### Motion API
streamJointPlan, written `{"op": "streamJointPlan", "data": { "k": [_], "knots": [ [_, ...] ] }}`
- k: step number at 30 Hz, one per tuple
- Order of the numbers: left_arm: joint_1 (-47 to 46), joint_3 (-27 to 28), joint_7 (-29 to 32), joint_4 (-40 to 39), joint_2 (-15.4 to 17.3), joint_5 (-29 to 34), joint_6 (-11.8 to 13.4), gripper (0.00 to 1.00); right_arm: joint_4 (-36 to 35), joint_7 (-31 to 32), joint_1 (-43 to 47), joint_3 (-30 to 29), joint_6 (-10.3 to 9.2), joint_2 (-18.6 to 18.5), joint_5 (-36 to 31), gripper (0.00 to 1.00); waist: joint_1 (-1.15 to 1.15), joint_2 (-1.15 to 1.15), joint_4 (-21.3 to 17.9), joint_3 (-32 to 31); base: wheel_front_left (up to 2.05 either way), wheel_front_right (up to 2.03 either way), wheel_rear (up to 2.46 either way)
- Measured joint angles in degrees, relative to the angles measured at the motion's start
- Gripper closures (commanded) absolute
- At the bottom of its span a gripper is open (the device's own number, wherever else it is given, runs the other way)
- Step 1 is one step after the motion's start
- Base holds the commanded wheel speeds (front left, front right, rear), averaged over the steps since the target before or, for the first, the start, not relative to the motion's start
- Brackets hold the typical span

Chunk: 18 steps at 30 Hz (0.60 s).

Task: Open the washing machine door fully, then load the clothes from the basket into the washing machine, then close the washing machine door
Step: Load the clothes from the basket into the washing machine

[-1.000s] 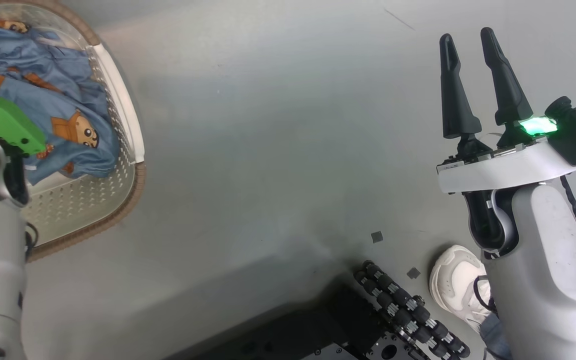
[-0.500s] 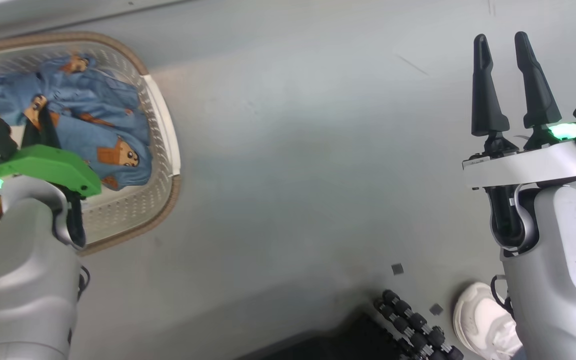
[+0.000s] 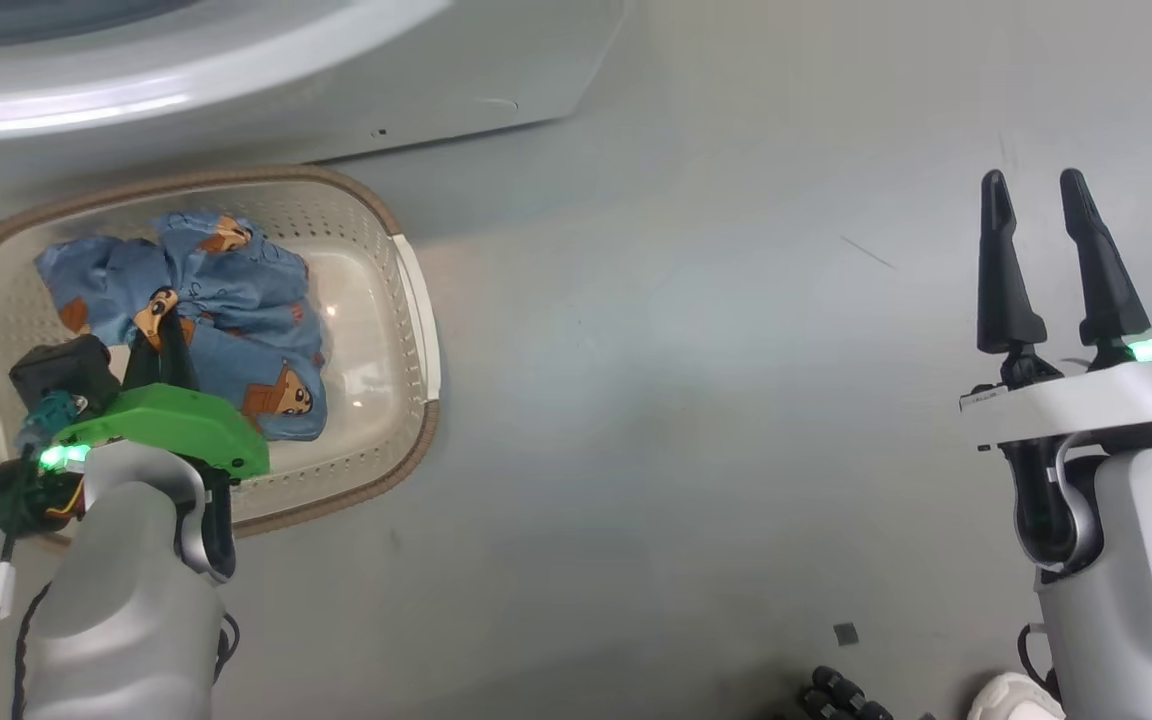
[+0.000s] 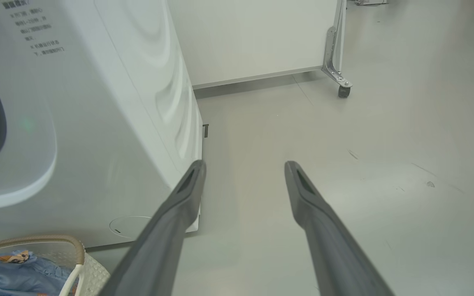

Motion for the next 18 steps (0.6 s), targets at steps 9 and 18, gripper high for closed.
{"op": "streamJointPlan", "data": {
  "k": [9, 18],
  "knots": [
    [6.5, 0.3, 0.0, -8.4, -0.7, 0.8, 0.0, 1.00, 0.8, 0.0, 4.4, -0.4, 0.00, -1.4, -0.6, 0.00, 0.00, 0.00, 3.0, -7.3, 0.00, 0.00, 0.00],
    [14.6, 0.4, 0.0, -13.9, -1.8, 1.0, 0.0, 1.00, 1.9, 0.0, 10.1, -0.1, 0.00, -1.8, -0.7, 0.00, 0.00, 0.00, 5.7, -14.8, 0.00, 0.00, 0.00]
  ]
}}
